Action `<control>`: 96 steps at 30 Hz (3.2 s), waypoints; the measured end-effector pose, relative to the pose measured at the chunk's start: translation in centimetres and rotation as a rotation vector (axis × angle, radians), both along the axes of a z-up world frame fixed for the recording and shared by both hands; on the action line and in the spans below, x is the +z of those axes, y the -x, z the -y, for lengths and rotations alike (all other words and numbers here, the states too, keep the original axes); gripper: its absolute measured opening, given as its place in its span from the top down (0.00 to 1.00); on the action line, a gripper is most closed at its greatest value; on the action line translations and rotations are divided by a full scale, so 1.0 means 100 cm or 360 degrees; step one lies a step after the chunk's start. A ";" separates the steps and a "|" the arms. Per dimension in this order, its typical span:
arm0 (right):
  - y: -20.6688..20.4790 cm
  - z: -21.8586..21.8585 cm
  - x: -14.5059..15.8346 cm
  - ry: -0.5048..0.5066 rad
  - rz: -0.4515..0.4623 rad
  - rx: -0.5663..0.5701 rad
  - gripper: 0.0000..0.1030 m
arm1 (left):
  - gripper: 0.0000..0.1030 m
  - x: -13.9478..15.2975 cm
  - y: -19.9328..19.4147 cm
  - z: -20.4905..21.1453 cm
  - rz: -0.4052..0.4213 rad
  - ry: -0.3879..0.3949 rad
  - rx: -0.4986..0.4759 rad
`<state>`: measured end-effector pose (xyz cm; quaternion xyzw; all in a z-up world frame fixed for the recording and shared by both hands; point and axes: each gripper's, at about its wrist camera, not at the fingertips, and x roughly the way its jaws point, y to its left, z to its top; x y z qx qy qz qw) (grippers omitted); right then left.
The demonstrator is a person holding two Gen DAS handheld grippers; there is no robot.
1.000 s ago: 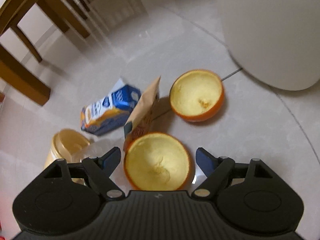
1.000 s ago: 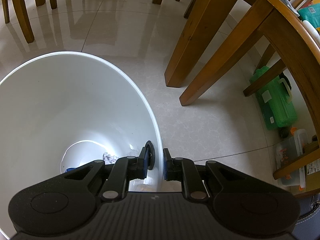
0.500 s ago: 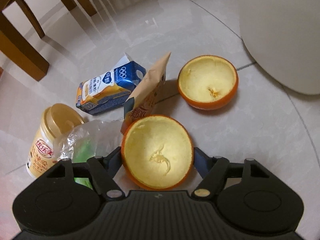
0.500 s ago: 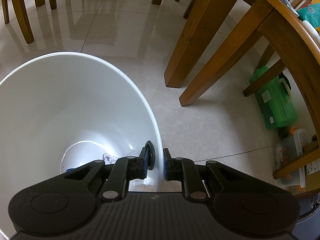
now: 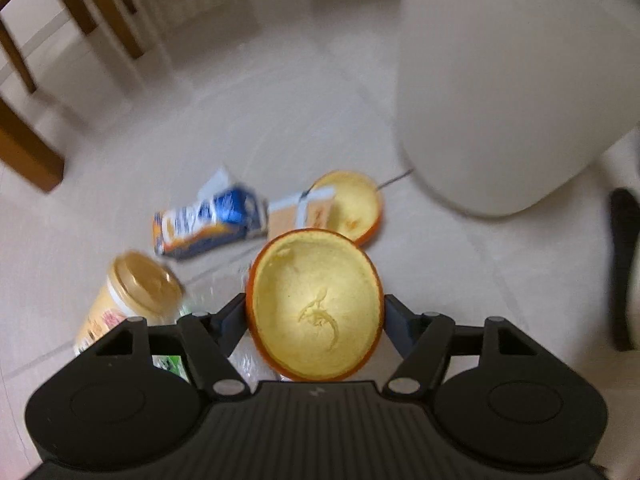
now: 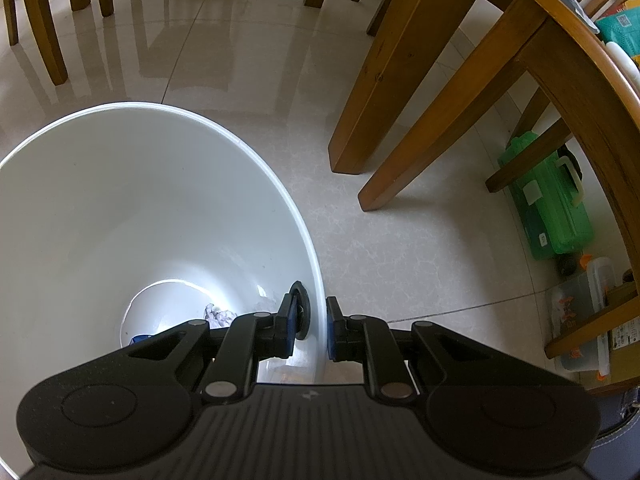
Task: Collect trash
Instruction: 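Grasp an orange peel half with the left tool, then release the orange peel into the bin from the left tool, then grasp the clear plastic bag with the left tool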
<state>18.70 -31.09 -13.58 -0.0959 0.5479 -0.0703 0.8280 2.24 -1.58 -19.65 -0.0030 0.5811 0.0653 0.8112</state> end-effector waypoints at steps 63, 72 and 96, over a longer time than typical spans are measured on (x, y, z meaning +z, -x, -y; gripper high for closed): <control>-0.001 -0.002 -0.003 0.0010 -0.0030 -0.0012 0.83 | 0.17 0.005 -0.015 -0.033 0.0225 0.0131 0.0366; -0.001 -0.002 -0.003 0.0018 -0.0026 -0.0011 0.83 | 0.17 -0.048 0.051 -0.049 0.0146 0.0006 0.0725; -0.002 -0.002 -0.002 0.0021 -0.0026 -0.0010 0.83 | 0.54 -0.108 0.077 -0.048 -0.0009 0.0085 0.0939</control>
